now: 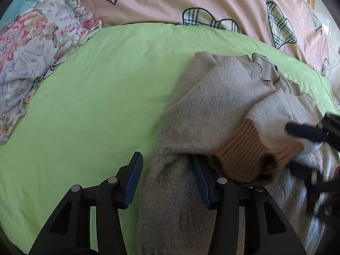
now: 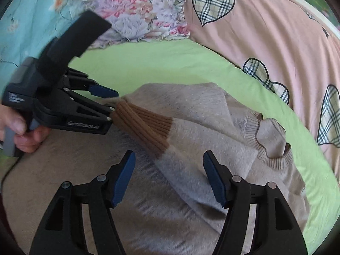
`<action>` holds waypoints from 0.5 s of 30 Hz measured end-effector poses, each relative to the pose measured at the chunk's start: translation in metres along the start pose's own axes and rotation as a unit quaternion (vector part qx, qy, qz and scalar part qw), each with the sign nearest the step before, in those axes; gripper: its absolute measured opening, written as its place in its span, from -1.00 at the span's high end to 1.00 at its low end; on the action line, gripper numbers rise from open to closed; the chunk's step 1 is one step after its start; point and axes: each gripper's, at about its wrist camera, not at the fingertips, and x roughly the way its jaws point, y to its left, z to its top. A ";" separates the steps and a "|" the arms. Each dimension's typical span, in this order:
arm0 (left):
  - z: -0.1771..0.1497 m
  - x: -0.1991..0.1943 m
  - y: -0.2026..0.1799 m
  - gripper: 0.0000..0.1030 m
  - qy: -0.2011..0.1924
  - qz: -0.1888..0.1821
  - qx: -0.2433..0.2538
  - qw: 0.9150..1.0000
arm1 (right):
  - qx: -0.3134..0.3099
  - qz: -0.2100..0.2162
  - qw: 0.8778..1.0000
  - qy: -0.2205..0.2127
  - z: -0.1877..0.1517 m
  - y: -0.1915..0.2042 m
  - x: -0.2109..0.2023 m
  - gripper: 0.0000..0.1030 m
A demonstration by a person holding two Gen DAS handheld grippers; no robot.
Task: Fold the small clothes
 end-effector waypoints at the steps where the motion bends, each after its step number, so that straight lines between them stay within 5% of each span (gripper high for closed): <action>1: 0.001 0.000 -0.001 0.05 0.000 0.002 0.001 1.000 | 0.021 0.003 1.000 0.002 0.001 -0.007 0.001 0.66; 5: 0.007 0.003 -0.007 0.05 -0.002 0.020 -0.002 1.000 | 0.189 0.021 0.981 -0.048 -0.010 -0.064 -0.025 0.86; 7: 0.009 0.006 -0.007 0.05 -0.001 0.027 -0.019 0.999 | 0.273 0.020 0.959 -0.075 -0.028 -0.096 -0.044 0.87; 11: 0.008 0.007 -0.006 0.05 -0.004 0.041 -0.050 0.998 | 0.433 -0.004 0.894 -0.113 -0.086 -0.154 -0.078 0.87; 15: 0.005 0.007 -0.006 0.01 -0.005 0.045 -0.077 0.996 | 0.501 -0.030 0.858 -0.108 -0.133 -0.176 -0.087 0.87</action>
